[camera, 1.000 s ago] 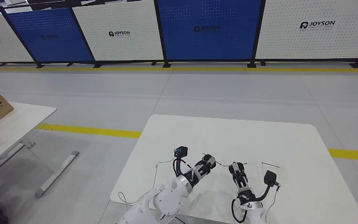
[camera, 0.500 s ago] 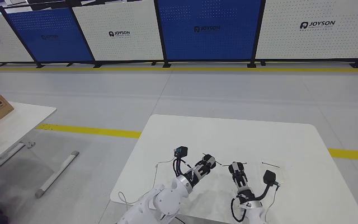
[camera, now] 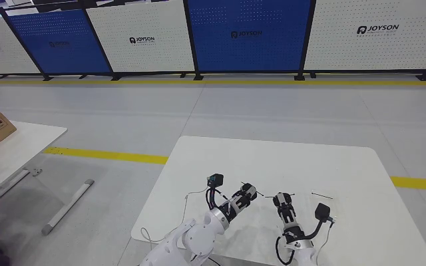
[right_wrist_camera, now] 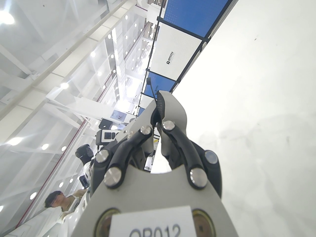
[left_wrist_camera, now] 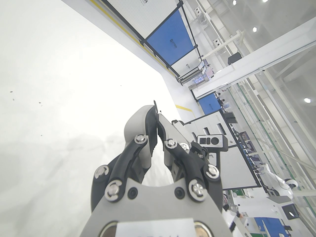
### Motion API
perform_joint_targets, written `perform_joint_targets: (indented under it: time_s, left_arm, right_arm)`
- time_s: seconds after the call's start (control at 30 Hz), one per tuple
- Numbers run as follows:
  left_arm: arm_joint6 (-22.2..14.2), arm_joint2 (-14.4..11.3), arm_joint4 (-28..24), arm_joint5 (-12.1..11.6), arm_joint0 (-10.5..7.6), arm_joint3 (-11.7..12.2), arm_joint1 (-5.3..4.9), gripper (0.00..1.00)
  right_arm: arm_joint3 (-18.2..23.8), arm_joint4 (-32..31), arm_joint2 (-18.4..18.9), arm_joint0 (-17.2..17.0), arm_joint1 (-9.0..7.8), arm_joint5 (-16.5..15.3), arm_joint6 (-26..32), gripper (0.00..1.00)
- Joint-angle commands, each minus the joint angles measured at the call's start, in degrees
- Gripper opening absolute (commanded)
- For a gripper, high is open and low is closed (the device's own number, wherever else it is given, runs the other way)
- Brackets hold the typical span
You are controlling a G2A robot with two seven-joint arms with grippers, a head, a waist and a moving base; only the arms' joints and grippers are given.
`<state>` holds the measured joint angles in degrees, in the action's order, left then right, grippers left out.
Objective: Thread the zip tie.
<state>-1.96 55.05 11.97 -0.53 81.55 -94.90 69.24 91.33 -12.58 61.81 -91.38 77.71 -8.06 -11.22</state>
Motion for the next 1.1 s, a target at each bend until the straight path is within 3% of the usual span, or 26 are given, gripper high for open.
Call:
perform_joint_targets:
  time_s: [0.0, 1.07]
  left_arm:
    - [0.00, 0.00, 0.00, 0.00, 0.00, 0.00, 0.00, 0.00]
    - [0.00, 0.00, 0.00, 0.00, 0.00, 0.00, 0.00, 0.00]
  right_arm:
    - [-0.34, 0.04, -0.07, 0.23, 0.10, 0.04, 0.04, 0.00]
    - [0.07, -1.28, 0.35, 0.08, 0.97, 0.97, 0.57, 0.00]
